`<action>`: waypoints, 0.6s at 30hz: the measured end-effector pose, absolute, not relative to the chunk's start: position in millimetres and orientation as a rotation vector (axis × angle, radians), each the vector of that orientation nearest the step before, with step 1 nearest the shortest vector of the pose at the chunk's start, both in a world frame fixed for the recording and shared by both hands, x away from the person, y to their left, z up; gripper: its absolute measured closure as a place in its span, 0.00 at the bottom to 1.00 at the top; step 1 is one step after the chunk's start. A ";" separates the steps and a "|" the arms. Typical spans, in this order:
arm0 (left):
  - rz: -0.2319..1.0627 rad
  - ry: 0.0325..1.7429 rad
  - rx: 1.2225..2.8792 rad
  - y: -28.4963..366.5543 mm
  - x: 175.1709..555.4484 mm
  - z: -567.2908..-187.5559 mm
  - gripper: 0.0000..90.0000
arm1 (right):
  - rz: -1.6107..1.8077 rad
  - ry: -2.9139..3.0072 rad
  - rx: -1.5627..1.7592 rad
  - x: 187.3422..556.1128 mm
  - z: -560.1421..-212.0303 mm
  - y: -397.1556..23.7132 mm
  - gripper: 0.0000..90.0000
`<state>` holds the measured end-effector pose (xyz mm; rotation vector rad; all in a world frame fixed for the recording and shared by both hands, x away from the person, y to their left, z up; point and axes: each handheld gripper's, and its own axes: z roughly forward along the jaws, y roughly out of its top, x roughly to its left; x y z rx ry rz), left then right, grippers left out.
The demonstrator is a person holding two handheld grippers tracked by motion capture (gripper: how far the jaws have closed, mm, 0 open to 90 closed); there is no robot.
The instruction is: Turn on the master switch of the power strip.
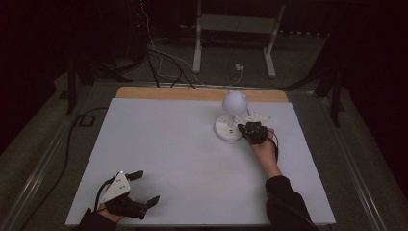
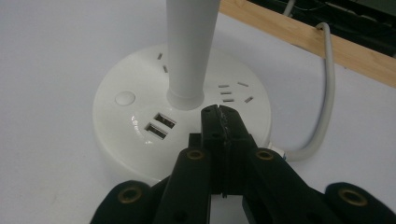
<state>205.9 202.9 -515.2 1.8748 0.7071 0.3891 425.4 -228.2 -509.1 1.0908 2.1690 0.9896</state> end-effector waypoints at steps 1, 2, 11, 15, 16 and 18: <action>0.389 0.708 1.874 202.9 206.0 -515.1 0.00 | 0.980 2.168 1.085 425.0 -509.1 -227.6 1.00; 0.388 0.708 1.873 203.0 206.1 -515.1 0.00 | 0.972 2.167 1.075 424.8 -509.1 -227.0 1.00; 0.389 0.706 1.876 202.6 205.6 -515.2 0.00 | 0.913 2.175 1.041 424.7 -508.1 -222.9 1.00; 0.390 0.706 1.876 202.5 205.3 -515.1 0.00 | 0.862 2.172 1.026 425.0 -507.8 -220.8 1.00; 0.390 0.706 1.876 202.4 205.2 -515.0 0.00 | 0.832 2.162 1.019 424.7 -508.2 -220.3 1.00; 0.392 0.703 1.874 202.5 204.8 -514.5 0.00 | 0.827 2.156 1.035 425.4 -508.7 -223.9 1.00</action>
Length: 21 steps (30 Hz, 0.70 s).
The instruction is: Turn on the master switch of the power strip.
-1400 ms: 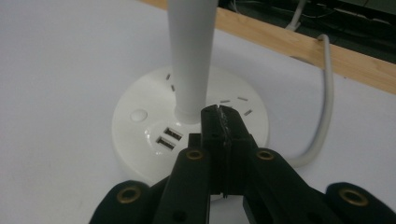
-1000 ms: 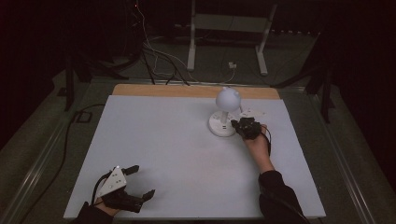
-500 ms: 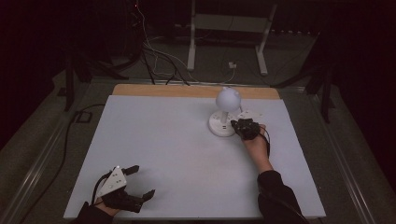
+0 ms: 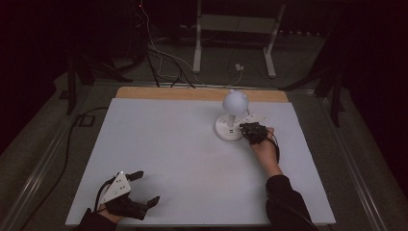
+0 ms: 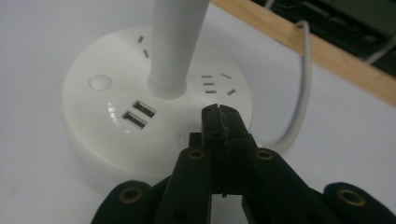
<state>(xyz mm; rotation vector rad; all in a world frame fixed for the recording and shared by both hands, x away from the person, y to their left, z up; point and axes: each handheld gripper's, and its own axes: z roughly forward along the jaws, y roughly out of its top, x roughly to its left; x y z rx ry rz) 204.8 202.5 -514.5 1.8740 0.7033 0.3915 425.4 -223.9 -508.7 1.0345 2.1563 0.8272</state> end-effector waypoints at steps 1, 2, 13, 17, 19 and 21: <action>0.393 0.703 1.873 202.7 204.6 -514.3 0.00 | 0.849 2.165 1.043 425.2 -508.3 -226.3 1.00; 0.394 0.703 1.873 203.0 204.6 -514.2 0.00 | 0.853 2.174 1.026 424.2 -508.3 -227.1 1.00; 0.389 0.717 1.878 203.3 206.8 -516.3 0.00 | 1.001 2.143 1.060 423.3 -507.7 -237.0 1.00; 0.389 0.718 1.882 202.7 207.1 -516.8 0.00 | 1.022 2.156 1.048 424.6 -502.4 -234.1 1.00; 0.390 0.719 1.881 202.7 207.1 -516.8 0.00 | 1.015 2.174 1.037 425.5 -501.5 -231.4 1.00; 0.389 0.718 1.882 203.0 207.2 -516.8 0.00 | 1.001 2.182 1.032 426.1 -501.5 -230.3 1.00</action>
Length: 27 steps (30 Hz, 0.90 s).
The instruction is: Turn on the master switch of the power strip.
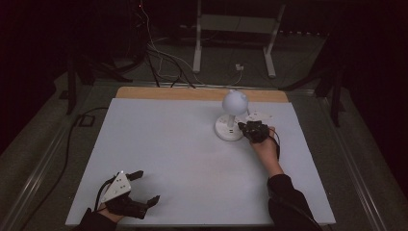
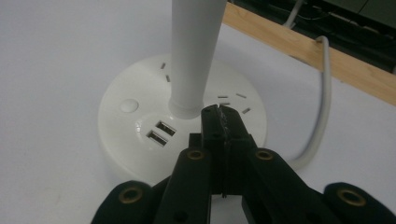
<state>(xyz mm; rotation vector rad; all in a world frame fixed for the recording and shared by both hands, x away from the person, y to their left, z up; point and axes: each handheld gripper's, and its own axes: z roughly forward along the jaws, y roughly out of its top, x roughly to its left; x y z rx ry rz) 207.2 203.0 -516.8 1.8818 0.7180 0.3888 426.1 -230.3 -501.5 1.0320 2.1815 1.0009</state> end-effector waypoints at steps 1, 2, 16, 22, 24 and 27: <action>0.389 0.718 1.882 203.0 207.2 -516.8 0.00 | 1.000 2.183 1.036 426.3 -501.8 -230.2 1.00; 0.389 0.720 1.879 203.2 207.1 -516.8 0.00 | 0.993 2.183 1.044 426.5 -502.7 -229.8 1.00; 0.390 0.716 1.885 202.0 206.7 -517.1 0.00 | 0.950 2.181 1.046 425.6 -510.1 -224.7 1.00; 0.393 0.715 1.887 202.0 206.4 -516.8 0.00 | 0.951 2.186 1.046 426.0 -510.7 -225.3 1.00; 0.394 0.714 1.887 201.8 206.4 -516.7 0.00 | 0.955 2.194 1.057 427.1 -510.1 -225.7 1.00; 0.395 0.710 1.890 201.6 206.3 -516.6 0.00 | 0.961 2.194 1.065 427.3 -510.5 -226.0 1.00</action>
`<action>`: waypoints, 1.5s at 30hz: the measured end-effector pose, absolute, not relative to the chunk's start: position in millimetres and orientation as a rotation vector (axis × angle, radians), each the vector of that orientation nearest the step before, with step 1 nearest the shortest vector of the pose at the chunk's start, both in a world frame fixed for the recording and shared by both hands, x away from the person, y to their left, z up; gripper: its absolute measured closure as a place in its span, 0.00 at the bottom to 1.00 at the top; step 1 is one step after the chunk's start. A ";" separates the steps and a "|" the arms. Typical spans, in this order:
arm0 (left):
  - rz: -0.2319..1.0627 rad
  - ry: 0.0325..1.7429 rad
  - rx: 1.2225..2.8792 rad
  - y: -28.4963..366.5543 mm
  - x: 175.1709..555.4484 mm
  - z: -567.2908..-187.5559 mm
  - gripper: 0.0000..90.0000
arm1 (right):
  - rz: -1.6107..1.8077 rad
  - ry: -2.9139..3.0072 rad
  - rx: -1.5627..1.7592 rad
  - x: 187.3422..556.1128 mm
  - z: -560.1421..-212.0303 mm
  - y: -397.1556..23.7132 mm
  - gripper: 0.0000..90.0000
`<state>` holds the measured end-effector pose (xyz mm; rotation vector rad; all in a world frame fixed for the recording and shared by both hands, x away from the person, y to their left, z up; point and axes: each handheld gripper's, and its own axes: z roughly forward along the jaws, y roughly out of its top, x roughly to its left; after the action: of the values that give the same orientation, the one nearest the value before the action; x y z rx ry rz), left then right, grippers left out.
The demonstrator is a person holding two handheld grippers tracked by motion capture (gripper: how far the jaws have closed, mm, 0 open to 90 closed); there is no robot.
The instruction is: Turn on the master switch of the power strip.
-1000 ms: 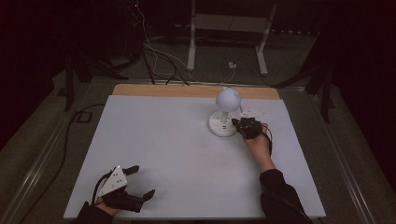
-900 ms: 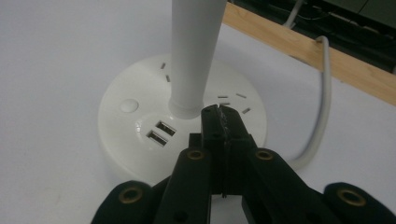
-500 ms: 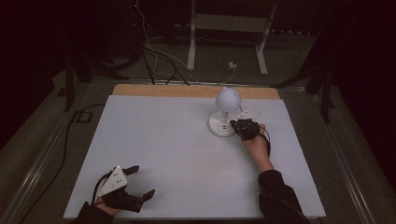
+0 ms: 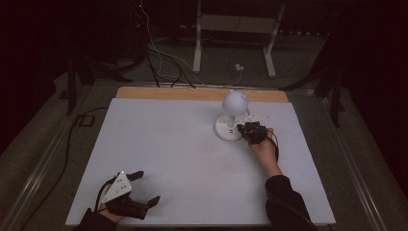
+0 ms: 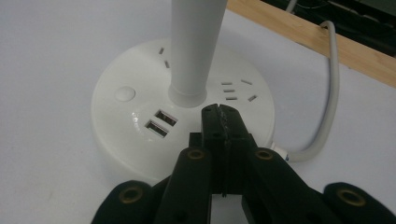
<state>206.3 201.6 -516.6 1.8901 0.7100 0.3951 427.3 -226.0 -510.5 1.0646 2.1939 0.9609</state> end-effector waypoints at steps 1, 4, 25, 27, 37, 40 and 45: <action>0.396 0.709 1.890 201.6 206.2 -516.6 0.00 | 0.956 2.190 1.068 427.0 -510.6 -225.4 1.00; 0.395 0.709 1.889 201.5 206.1 -516.6 0.00 | 0.935 2.191 1.065 427.0 -510.4 -222.9 1.00; 0.393 0.713 1.871 203.6 206.5 -515.6 0.00 | 0.999 2.156 1.080 425.3 -503.4 -226.7 1.00; 0.395 0.712 1.874 203.4 206.1 -515.5 0.00 | 1.027 2.162 1.090 425.3 -499.8 -227.4 1.00; 0.397 0.707 1.874 203.8 206.1 -514.6 0.00 | 1.131 2.199 1.102 416.8 -486.0 -229.7 0.66; 0.396 0.707 1.875 203.9 206.3 -514.7 0.00 | 1.152 2.217 1.109 415.7 -484.8 -229.7 0.56; 0.398 0.705 1.872 203.4 205.6 -514.0 0.00 | 1.169 2.255 1.116 411.8 -481.8 -227.6 0.36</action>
<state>205.6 203.4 -514.0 1.8718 0.7048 0.3982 411.8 -227.6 -481.8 1.1164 2.2549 1.1692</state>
